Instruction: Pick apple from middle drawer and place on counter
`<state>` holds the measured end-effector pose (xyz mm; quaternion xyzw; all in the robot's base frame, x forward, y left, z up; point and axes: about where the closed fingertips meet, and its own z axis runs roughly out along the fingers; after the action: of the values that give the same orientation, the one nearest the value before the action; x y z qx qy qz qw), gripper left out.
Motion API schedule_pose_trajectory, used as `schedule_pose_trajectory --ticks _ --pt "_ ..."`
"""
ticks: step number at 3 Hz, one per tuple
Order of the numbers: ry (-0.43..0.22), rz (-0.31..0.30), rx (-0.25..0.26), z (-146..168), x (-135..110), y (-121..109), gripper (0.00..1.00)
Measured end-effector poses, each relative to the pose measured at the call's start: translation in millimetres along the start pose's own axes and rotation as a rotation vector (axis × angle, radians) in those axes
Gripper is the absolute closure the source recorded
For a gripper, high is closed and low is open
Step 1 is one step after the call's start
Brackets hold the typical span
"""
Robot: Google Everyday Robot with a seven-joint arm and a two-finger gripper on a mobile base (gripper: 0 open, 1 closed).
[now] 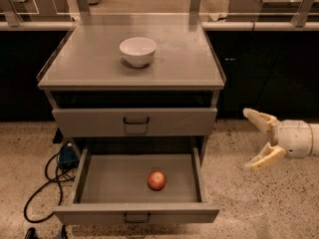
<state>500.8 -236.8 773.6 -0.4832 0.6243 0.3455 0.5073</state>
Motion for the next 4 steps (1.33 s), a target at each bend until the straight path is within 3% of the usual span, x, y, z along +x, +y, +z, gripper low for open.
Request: schedule_pose_trajectory --ticks 1,2,3,4 --pt "-0.021 -0.010 0.092 31 -11 6 0.00" --pt "-0.145 0.006 0.166 70 -28 -5 0.00" --pt "-0.174 0.010 0.170 80 -38 -9 0.00" --pt "0.027 -0.018 0.152 101 -19 9 0.00"
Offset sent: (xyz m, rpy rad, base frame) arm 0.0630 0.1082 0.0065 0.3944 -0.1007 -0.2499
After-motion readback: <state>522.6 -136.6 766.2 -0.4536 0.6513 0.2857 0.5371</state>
